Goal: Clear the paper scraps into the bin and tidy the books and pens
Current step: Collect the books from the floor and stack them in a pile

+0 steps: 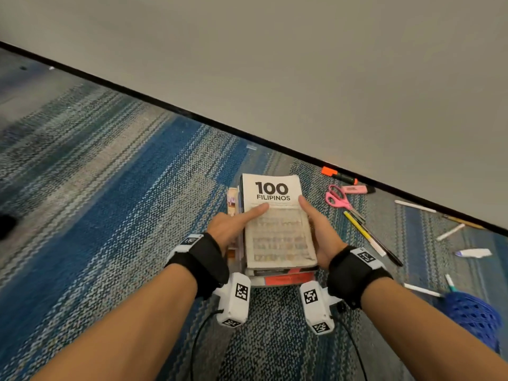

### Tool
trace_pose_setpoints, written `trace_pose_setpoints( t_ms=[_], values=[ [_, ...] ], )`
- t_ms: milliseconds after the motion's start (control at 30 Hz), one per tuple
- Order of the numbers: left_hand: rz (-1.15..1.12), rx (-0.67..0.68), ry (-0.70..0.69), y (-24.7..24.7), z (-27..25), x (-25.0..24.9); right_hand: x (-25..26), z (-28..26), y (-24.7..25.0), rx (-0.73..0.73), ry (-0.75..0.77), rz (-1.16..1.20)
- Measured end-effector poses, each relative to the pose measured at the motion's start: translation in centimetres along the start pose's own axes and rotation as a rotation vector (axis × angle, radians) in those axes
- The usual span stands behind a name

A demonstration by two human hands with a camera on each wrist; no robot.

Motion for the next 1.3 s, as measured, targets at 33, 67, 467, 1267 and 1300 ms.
trace_pose_setpoints(
  t_ms=[33,67,467,1267,1300],
  values=[
    [-0.002,0.034,0.011,-0.2,0.0,0.4,0.0,-0.2,0.2,0.008,0.004,0.021],
    [-0.019,0.074,0.030,-0.8,0.0,0.8,-0.2,-0.5,0.5,0.013,0.006,0.039],
    [-0.038,0.220,-0.173,-4.0,-3.5,-4.2,0.2,-3.5,2.9,0.118,0.184,-0.108],
    [0.696,0.259,-0.547,-3.7,0.9,-6.5,2.0,0.4,7.5,-0.180,0.431,-0.817],
    [0.732,0.250,-0.537,-3.7,1.1,-6.7,2.2,0.2,7.3,-0.181,0.431,-0.794]
  ],
)
Point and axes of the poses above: each hand's wrist, its own z-axis towards the middle knuckle, its own y-axis out of the back of the hand, x = y × z, the point moved 6 cm from there along z, towards the middle knuckle, and after that the axes turned 1 degree about z, right-handed, at the moved point
